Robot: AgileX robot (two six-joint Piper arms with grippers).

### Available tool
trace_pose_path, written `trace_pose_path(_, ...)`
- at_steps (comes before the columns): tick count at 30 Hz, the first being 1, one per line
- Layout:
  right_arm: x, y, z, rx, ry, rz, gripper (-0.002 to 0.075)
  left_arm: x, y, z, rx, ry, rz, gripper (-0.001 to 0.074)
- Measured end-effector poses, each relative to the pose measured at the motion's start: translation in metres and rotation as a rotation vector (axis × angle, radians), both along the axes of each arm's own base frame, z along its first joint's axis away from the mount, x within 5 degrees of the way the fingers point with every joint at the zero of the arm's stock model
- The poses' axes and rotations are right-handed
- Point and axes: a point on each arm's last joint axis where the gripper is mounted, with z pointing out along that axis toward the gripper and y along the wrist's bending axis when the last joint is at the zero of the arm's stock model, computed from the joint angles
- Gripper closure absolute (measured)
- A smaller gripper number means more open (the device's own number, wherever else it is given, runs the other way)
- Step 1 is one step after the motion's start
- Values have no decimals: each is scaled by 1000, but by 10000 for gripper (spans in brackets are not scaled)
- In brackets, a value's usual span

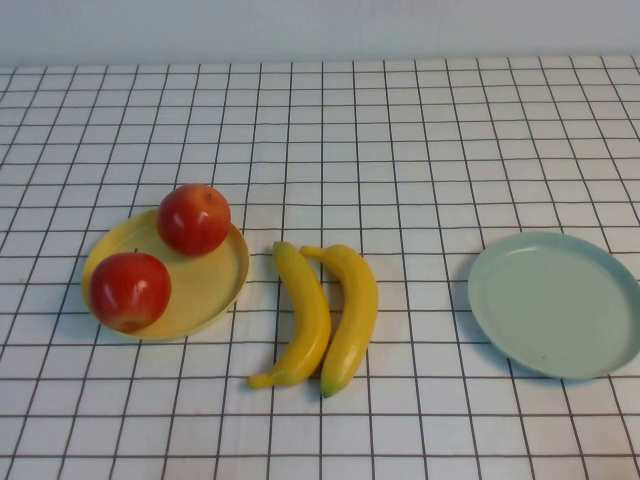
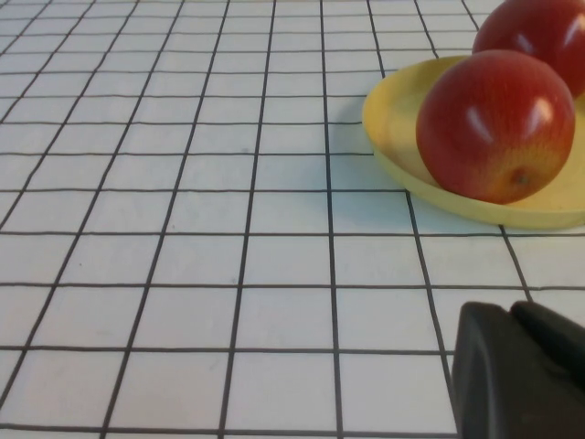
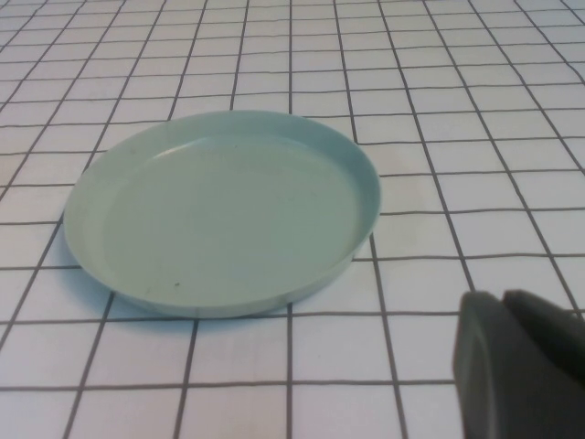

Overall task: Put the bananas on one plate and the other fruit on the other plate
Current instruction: Put another type of fruit in the right plate

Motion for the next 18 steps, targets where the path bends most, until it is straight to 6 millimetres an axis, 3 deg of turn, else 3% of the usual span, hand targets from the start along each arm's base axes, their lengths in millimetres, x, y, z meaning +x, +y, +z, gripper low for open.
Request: trace_pose_path(18,0,0,0,65,1,-15,743,0,0,0,-1,0,0,738)
